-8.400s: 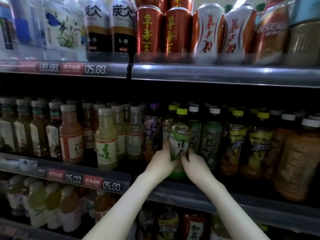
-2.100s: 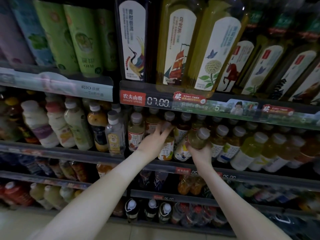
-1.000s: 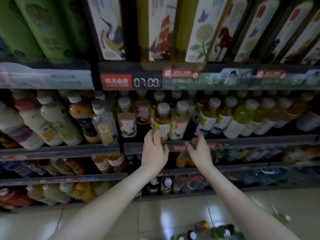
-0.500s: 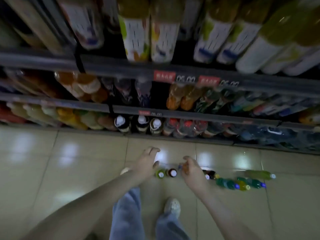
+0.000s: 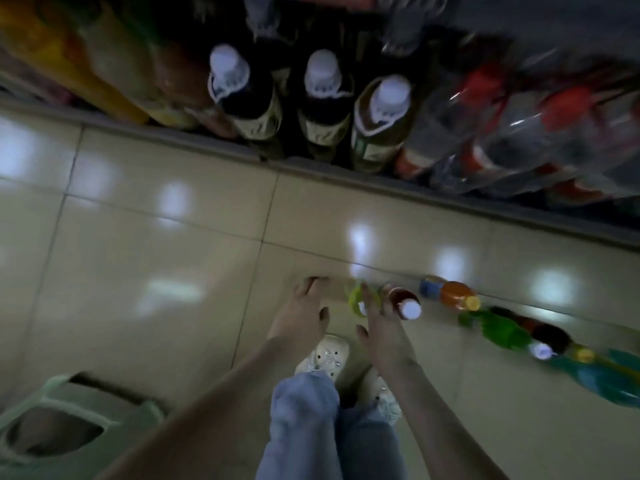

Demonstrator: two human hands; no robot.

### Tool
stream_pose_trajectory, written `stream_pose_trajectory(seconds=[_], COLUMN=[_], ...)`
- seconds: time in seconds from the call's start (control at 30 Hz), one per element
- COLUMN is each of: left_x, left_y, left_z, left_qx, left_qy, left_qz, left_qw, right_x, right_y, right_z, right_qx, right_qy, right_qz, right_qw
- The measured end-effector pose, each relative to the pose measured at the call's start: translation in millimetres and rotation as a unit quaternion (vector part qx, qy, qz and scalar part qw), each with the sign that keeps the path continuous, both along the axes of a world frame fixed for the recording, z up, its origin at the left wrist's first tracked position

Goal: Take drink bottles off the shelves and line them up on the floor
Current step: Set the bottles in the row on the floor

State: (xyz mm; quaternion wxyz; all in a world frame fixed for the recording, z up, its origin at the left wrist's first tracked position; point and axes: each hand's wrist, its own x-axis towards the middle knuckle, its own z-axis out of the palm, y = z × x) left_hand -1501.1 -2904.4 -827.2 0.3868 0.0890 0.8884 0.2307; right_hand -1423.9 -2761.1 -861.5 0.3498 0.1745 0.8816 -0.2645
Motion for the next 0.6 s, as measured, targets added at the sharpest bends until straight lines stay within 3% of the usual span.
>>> stream_pose_trajectory(seconds=[0.1, 0.23, 0.3, 0.37, 0.5, 0.6], left_x=[-4, -8, -11, -14, -21, -24], left_y=[-13, -31, -35, -38, -35, -28], left_z=[-33, -21, 10, 51, 162, 259], left_qx=[0.0, 0.025, 0.055, 0.068, 0.069, 0.102], left_qy=[0.0, -0.008, -0.032, -0.065, -0.099, -0.091], left_qz=[0.007, 0.016, -0.018, -0.071, -0.182, -0.125], left_qw=[1.0, 1.0, 0.998, 0.993, 0.976, 0.983], right_x=[-9, -7, -13, -16, -26, -38], right_y=[-6, -8, -8, -5, 8, 10], right_z=[-56, -47, 6, 76, 242, 358], right_qx=[0.069, 0.06, 0.015, -0.038, -0.105, -0.148], right_qy=[0.007, -0.044, -0.019, 0.065, 0.158, 0.174], right_qz=[0.114, 0.076, 0.012, -0.042, -0.074, -0.135], right_qw=[0.991, 0.994, 1.0, 0.996, 0.979, 0.964])
